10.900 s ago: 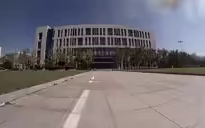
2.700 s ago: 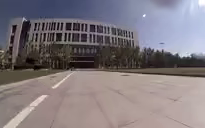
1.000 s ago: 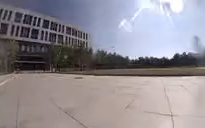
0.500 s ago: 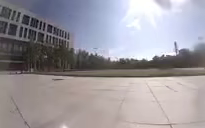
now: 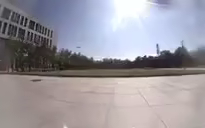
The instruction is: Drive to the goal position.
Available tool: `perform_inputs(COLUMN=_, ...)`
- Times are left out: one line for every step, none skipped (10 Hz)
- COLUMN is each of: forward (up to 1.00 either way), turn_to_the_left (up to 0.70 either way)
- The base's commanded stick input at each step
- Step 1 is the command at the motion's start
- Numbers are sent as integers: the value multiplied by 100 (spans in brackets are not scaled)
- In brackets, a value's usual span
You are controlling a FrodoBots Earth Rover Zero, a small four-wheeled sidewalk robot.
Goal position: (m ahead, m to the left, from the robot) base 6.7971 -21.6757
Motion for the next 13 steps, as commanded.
perform_inputs(forward=70, turn_to_the_left=0)
perform_inputs(forward=70, turn_to_the_left=0)
perform_inputs(forward=70, turn_to_the_left=0)
perform_inputs(forward=70, turn_to_the_left=0)
perform_inputs(forward=70, turn_to_the_left=0)
perform_inputs(forward=70, turn_to_the_left=0)
perform_inputs(forward=70, turn_to_the_left=0)
perform_inputs(forward=70, turn_to_the_left=0)
perform_inputs(forward=70, turn_to_the_left=0)
perform_inputs(forward=70, turn_to_the_left=0)
perform_inputs(forward=70, turn_to_the_left=0)
perform_inputs(forward=70, turn_to_the_left=0)
perform_inputs(forward=70, turn_to_the_left=-8)
